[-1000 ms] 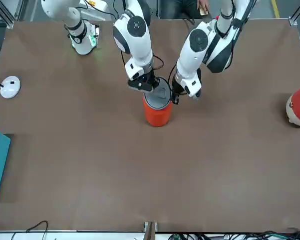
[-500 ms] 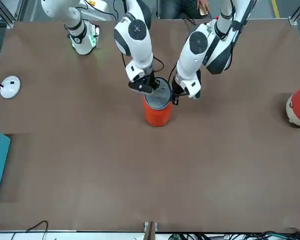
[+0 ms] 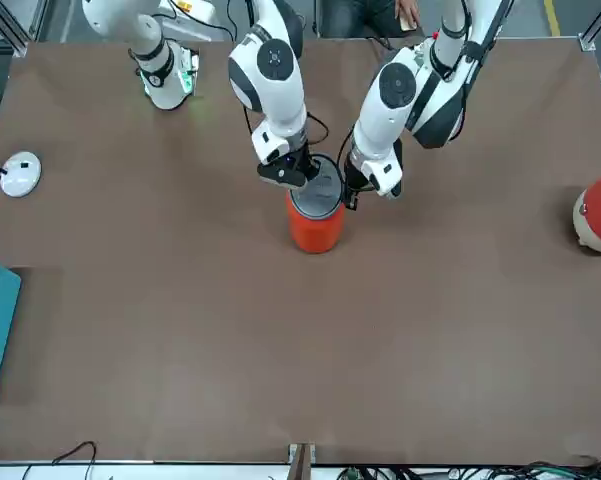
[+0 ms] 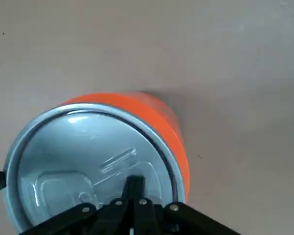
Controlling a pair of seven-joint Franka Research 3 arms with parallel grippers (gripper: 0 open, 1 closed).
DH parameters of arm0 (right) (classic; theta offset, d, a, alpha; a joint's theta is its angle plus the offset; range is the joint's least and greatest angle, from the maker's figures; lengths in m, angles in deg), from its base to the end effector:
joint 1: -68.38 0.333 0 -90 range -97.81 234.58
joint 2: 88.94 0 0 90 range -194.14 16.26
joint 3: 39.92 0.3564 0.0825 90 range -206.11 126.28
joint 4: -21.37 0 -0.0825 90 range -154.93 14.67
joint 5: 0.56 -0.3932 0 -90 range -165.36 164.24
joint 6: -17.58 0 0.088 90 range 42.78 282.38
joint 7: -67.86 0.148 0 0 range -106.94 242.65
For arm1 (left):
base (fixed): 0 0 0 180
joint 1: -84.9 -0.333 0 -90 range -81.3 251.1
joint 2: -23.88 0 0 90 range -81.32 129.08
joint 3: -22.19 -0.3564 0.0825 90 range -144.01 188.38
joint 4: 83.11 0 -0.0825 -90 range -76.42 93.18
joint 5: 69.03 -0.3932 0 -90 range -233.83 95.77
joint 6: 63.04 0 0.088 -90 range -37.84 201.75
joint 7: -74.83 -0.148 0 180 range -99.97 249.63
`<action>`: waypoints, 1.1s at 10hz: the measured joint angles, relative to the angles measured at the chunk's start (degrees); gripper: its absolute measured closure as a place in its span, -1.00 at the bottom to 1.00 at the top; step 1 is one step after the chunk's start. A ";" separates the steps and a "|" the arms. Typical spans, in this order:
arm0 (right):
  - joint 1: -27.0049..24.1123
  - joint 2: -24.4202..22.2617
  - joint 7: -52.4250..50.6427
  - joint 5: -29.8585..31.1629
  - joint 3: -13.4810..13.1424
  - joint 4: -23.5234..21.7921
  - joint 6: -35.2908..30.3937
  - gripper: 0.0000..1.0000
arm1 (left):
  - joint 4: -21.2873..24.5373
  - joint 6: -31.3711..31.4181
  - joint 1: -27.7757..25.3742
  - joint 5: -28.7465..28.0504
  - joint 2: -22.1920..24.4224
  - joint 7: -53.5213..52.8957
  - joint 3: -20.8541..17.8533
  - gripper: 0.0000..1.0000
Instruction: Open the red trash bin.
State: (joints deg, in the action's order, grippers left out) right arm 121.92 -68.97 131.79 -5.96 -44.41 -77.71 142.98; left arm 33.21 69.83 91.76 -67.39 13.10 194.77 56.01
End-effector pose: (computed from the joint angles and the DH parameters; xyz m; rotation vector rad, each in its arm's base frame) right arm 0.4418 0.5261 0.3844 -2.9837 0.4568 -0.0264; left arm 0.4698 -0.3929 0.3770 2.2686 1.9431 -0.1526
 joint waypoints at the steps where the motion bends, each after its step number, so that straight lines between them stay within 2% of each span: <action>1: -0.31 -0.17 -0.02 0.00 -0.29 0.64 -0.90 0.98 | 0.00 0.05 0.01 0.00 0.00 0.00 0.03 0.98; 4: -2.64 -1.88 -0.27 0.00 -0.71 3.58 -6.46 0.98 | 0.00 0.05 0.01 0.00 0.00 0.00 0.03 0.98; 6: -4.52 -3.87 -0.42 0.15 -0.86 6.86 -12.81 0.98 | 0.00 0.05 0.01 0.00 -0.01 0.00 0.02 0.98; 8: -9.47 -7.67 -4.98 0.28 -1.14 9.00 -19.08 0.96 | -0.38 0.05 -0.03 0.00 0.00 0.00 -0.01 0.96; 9: -13.44 -10.36 -9.76 0.32 -1.33 9.58 -23.49 0.94 | -1.87 -1.46 -0.19 0.00 0.16 0.00 -0.06 0.89; 10: -17.67 -12.99 -15.28 0.38 -1.49 9.99 -28.38 0.90 | -5.13 -6.68 -0.95 0.00 0.57 -0.91 -0.14 0.79; 11: -22.15 -15.31 -21.38 0.56 -1.63 10.40 -33.38 0.81 | -9.51 -13.85 -2.82 0.00 1.22 -3.42 -0.22 0.49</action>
State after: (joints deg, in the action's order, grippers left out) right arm 99.78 -84.28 110.42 -5.41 -46.04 -67.31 109.60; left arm 23.70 55.98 88.94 -67.39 14.33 191.35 55.80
